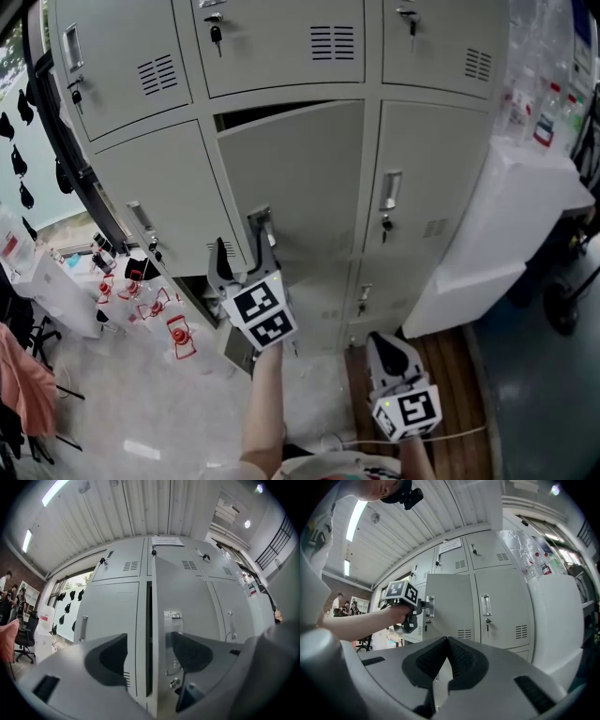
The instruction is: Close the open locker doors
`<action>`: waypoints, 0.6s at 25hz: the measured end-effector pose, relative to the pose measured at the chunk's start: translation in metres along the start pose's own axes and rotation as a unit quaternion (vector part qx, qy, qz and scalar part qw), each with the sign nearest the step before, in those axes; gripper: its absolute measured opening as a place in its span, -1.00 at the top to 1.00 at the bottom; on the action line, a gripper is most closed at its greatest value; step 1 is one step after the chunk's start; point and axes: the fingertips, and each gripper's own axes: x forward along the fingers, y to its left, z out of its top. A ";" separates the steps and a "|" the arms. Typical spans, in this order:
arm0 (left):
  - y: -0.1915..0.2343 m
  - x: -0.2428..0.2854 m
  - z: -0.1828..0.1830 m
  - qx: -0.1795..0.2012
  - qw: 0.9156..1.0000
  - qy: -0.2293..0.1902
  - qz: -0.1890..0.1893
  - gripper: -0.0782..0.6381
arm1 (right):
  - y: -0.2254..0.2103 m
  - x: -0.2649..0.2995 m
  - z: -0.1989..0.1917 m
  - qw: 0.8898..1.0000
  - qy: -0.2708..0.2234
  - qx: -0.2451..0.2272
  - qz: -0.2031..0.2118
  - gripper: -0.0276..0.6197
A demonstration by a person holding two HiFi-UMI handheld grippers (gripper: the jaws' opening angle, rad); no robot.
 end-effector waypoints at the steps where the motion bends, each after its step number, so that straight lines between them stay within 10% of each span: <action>1: 0.002 0.003 0.000 -0.001 1.000 0.001 0.001 -0.06 | 0.000 0.002 0.002 1.000 -0.001 0.001 -0.001 0.90; 15: 0.012 0.034 -0.004 -0.009 1.000 0.003 0.001 -0.06 | 0.001 0.027 0.004 1.000 0.008 -0.006 0.003 0.90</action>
